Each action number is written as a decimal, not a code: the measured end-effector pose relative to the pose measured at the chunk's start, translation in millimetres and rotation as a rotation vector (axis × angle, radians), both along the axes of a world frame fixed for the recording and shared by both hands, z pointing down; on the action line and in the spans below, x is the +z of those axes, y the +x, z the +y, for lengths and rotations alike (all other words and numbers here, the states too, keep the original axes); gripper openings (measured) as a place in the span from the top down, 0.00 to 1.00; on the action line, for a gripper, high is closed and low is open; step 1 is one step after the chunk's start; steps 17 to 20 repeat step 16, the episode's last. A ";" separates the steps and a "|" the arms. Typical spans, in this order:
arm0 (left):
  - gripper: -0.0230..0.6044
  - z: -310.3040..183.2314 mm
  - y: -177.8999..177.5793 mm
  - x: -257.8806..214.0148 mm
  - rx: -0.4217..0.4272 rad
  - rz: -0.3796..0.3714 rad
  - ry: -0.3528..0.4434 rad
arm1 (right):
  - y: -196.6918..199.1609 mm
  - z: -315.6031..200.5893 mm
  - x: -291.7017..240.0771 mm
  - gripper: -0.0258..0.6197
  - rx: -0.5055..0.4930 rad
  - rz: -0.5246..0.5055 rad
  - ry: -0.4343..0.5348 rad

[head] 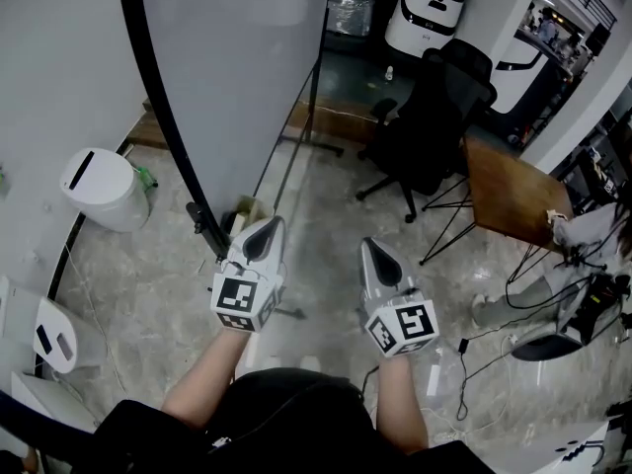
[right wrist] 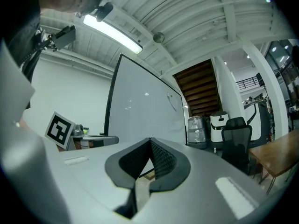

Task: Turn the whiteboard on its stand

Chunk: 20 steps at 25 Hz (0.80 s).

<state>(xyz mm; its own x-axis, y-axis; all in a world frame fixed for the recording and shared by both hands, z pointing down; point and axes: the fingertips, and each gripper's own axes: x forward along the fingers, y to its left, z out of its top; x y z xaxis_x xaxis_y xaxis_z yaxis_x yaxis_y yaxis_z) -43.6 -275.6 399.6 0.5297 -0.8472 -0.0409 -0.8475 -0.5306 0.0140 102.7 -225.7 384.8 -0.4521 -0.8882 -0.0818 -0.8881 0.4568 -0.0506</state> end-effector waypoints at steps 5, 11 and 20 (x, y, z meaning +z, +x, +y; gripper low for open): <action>0.96 -2.3 -8.6 -5.5 -0.021 -0.003 -0.002 | -5.2 -6.3 -3.1 0.95 -0.016 0.004 0.009; 0.96 -9.7 -12.7 0.9 -0.020 -0.024 0.015 | -8.0 -16.0 -3.4 0.95 -0.026 0.011 0.014; 0.96 -11.4 -12.3 -5.1 -0.022 -0.005 0.014 | -11.3 -20.9 -3.1 0.95 -0.034 0.011 0.023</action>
